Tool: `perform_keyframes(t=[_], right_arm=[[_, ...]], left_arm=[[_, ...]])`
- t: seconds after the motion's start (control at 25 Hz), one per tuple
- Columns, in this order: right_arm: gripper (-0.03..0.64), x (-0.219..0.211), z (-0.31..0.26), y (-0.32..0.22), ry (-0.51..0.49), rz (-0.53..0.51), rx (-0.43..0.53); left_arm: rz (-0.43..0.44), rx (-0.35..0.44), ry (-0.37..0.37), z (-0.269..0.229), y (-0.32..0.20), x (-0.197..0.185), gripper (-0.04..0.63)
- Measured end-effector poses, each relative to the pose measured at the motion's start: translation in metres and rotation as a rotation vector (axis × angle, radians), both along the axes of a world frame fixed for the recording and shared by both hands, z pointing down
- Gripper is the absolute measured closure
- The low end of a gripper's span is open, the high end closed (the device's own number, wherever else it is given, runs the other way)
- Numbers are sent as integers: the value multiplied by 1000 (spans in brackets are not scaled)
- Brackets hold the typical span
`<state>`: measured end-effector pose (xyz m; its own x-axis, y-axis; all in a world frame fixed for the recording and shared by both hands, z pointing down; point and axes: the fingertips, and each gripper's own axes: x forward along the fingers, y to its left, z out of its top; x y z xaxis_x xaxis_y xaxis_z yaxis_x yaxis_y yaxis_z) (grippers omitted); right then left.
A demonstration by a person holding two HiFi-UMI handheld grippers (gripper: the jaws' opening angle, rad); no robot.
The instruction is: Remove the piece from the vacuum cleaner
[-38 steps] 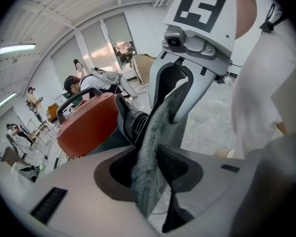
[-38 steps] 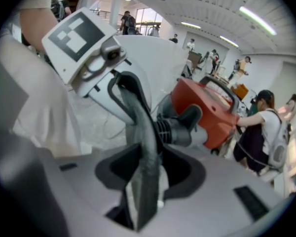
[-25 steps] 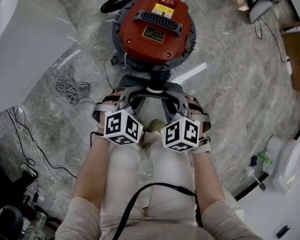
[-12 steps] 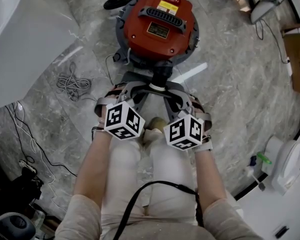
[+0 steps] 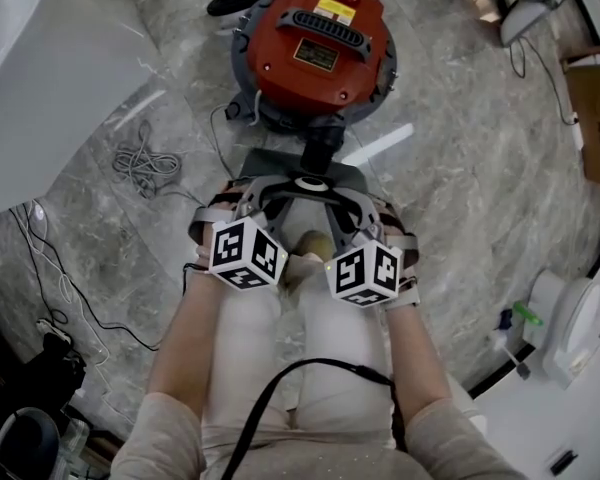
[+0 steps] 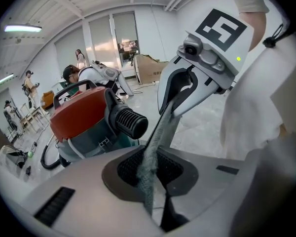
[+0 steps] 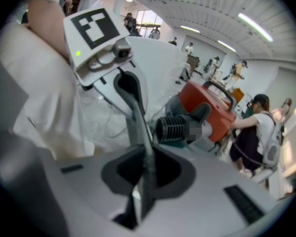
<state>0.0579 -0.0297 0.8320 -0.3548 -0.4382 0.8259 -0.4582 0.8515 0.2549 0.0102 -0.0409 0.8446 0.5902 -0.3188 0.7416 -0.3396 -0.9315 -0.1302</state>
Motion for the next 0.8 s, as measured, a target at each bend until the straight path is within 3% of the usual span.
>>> perform_keyframes(t=[0.36,0.8], right_arm=[[572,-2,-28,22,2,-28,-8],[572,-2,-134,23,-33,-67,-33]], left_arm=[[10,6,-9,-29,23,-3,537],[-13,21,19,-135,24,-2,537]])
